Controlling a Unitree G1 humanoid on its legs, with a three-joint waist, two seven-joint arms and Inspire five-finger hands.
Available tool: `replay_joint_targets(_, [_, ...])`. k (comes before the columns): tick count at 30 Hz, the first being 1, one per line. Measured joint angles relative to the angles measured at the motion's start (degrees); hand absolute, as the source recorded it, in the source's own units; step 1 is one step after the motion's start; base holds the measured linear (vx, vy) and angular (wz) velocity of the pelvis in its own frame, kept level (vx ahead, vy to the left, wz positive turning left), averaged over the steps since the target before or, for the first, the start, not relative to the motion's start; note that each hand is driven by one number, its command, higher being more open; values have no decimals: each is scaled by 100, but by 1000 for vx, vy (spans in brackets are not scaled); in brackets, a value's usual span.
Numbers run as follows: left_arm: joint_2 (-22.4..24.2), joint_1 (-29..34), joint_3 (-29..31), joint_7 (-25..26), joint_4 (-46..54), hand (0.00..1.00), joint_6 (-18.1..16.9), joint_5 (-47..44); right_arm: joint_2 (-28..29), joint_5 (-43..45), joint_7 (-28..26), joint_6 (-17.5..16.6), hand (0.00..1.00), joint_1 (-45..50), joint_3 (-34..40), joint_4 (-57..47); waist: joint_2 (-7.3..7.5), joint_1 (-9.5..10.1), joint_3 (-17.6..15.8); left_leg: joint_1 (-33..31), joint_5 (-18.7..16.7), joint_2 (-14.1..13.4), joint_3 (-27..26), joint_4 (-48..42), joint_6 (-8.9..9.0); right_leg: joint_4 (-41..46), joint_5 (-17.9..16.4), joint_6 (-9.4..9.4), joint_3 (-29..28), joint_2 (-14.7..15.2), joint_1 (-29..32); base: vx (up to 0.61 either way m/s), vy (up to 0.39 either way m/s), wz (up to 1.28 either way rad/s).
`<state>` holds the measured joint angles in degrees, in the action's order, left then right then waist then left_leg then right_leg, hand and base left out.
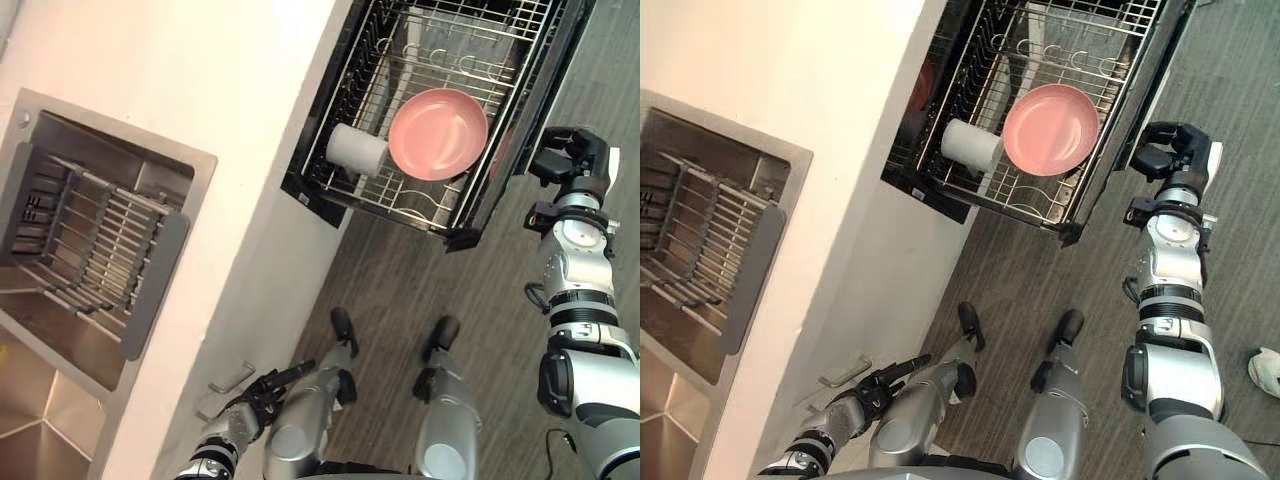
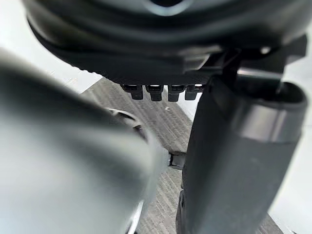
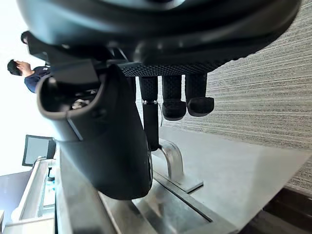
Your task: Walk over to the sink, pick up the cup, carry it to the dishwasher, place the cup inside the dishwasher, then close the dishwasher door
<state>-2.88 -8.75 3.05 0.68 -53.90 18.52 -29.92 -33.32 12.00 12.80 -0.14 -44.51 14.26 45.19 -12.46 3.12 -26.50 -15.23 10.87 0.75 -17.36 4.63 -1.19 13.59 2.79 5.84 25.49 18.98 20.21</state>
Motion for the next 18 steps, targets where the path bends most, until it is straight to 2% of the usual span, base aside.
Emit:
replay_joint_targets(5, [136,51,-11,37,-19,100,18,-134,-178,-40,-68,84,0,-135,-12,197,-218,-5,-1,142,93,330,544,23,-56,1125,-651,110,342,675,-23,19,-2,64])
replay_joint_targets(7, [161,168,-10,17,-5,100,-9,-164,-185,-104,-120,128,0,-296,-134,409,-253,-6,24,215,135,459,760,24,-48,1449,-879,151,517,935,-124,8,-18,59])
replay_joint_targets(10, [156,367,-9,-101,9,100,-11,-161,-183,-333,-252,232,0,-474,-431,611,-327,9,79,333,181,574,1044,25,-75,1733,-1109,198,784,1163,-356,19,-29,60])
replay_joint_targets(13, [240,615,-8,-314,14,100,-56,-177,-215,-721,-439,302,0,-638,-785,833,-519,55,221,456,188,695,1360,25,-70,1928,-1309,267,1132,1372,-692,46,-53,54])
replay_joint_targets(18, [284,728,-13,-698,30,100,-190,72,-195,-999,-787,453,0,-961,-1140,1078,-650,168,322,581,189,749,1637,25,-68,2011,-1442,318,1444,1453,-1035,26,-61,31])
